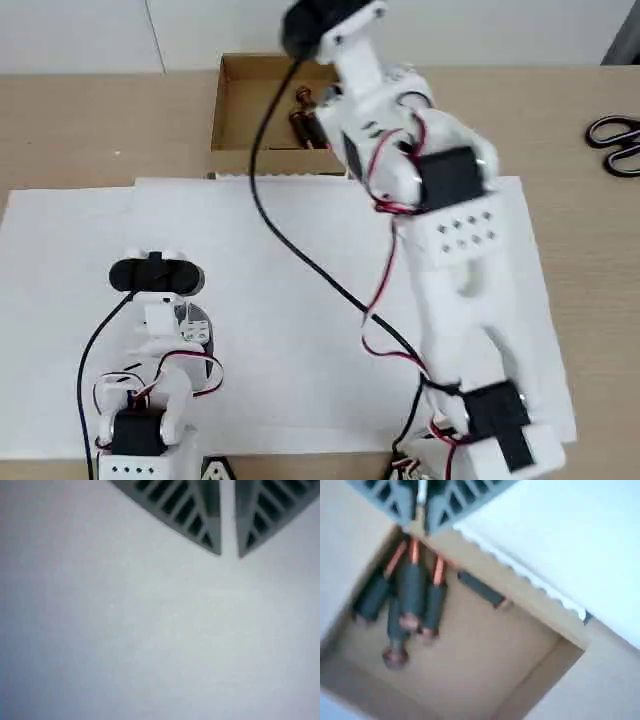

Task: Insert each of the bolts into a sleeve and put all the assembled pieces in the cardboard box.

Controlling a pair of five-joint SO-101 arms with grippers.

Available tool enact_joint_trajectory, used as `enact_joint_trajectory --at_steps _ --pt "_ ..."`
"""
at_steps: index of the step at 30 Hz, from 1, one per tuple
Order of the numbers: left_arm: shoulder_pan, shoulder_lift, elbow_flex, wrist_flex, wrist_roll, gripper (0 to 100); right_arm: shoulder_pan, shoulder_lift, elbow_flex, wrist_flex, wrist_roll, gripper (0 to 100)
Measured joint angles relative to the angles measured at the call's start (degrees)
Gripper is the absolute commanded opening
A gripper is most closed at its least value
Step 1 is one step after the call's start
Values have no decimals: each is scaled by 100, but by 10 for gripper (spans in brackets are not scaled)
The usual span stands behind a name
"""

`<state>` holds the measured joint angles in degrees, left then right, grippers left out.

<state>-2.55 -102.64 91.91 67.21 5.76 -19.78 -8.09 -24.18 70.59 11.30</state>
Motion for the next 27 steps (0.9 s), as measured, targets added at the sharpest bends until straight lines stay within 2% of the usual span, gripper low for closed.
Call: enact_joint_trajectory --at_steps 7,13,17,21,27 --pt "0 0 0 0 0 7 949 -668 0 1451 -1037 3" --pt "0 0 0 0 0 7 1213 -1574 -9 2295 -1240 3" --pt "0 0 0 0 0 7 1284 -2171 510 2347 -1407 4" --pt "0 0 0 0 0 7 1609 -2743 1829 2171 -1925 5" --pt "0 0 0 0 0 7 1943 -4273 4835 818 -2013 4"
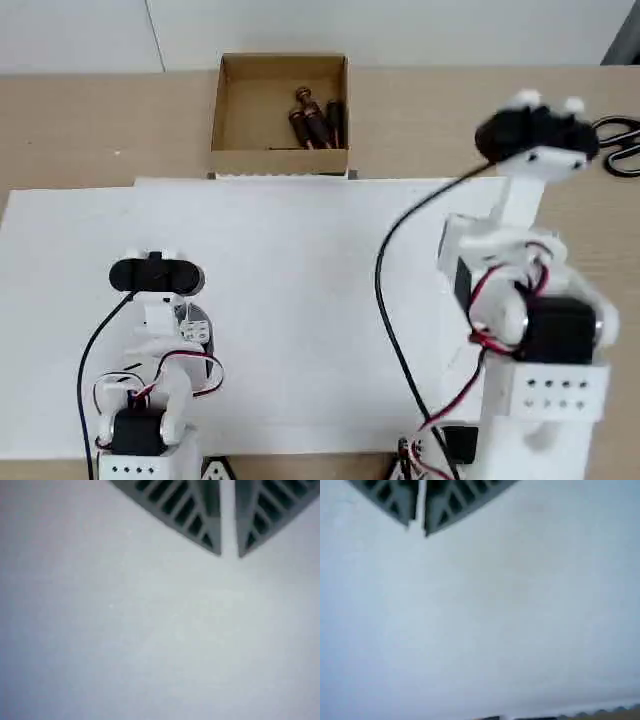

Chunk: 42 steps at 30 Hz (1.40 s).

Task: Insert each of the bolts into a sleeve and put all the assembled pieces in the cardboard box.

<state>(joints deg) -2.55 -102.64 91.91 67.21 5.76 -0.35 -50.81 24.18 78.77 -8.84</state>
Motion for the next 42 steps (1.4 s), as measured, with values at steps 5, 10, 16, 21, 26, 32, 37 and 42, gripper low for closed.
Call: enact_joint_trajectory --at_steps 5,10,16,21,26,32,37,42 --pt "0 0 0 0 0 7 26 -1407 2532 -1134 255 4" --pt "0 0 0 0 0 7 18 -2215 4360 -1820 290 4" --pt "0 0 0 0 0 7 26 -2945 5811 -2629 484 4" --pt "0 0 0 0 0 7 9 -3666 6752 -2980 958 4" --pt "0 0 0 0 0 7 9 -4677 7174 -2971 1029 4" --pt "0 0 0 0 0 7 0 -5178 7156 -2725 1029 4" --pt "0 0 0 0 0 7 35 -5178 7156 -2725 1029 4" --pt "0 0 0 0 0 7 35 -5178 7156 -2725 1029 4"
